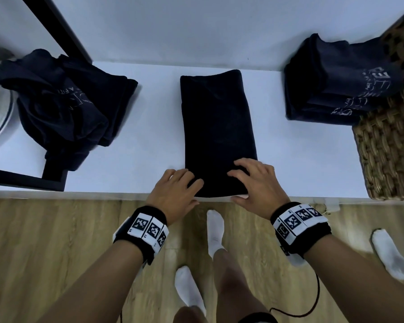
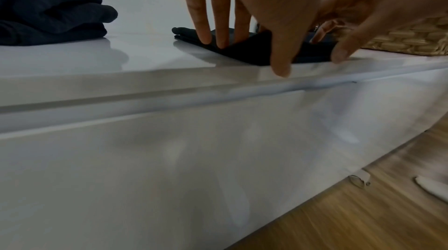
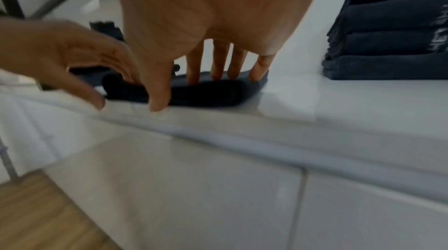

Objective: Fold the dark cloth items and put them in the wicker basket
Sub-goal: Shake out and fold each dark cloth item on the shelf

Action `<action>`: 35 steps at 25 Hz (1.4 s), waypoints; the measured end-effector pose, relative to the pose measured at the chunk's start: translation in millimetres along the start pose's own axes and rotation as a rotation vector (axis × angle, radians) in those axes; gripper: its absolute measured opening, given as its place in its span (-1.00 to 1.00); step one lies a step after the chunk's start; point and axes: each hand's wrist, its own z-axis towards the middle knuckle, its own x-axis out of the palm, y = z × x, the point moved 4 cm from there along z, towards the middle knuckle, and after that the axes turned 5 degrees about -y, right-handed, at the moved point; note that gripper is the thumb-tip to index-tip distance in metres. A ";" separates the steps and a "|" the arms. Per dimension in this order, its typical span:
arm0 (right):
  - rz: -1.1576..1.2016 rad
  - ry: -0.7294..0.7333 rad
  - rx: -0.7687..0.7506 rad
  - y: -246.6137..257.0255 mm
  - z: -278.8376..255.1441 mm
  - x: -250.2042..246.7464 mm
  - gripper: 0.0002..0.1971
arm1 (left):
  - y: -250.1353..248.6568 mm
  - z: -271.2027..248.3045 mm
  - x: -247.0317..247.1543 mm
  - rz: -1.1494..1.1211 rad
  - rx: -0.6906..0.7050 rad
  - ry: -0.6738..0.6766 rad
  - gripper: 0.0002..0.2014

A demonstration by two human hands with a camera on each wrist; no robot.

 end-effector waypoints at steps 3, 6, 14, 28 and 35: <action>-0.113 0.052 -0.012 -8.5 -8.2 11.4 -0.27 | -5.8 6.5 -2.7 0.005 0.028 -0.103 -0.68; -0.224 -0.014 -0.068 -7.7 -10.2 18.7 -0.23 | -6.4 4.3 -1.9 0.007 0.031 -0.094 -0.63; -0.063 -0.166 -0.180 -4.9 -19.1 -8.2 -0.58 | -3.6 1.2 -12.8 -0.153 -0.009 -0.126 -0.72; 0.957 -0.444 0.765 -126.4 175.1 -58.2 -0.75 | 126.1 211.6 -51.2 -1.058 -0.920 -0.322 -0.65; 0.735 -0.371 0.864 -149.5 195.8 -43.9 -0.76 | 149.3 224.7 -16.0 -1.127 -1.122 -0.136 -0.79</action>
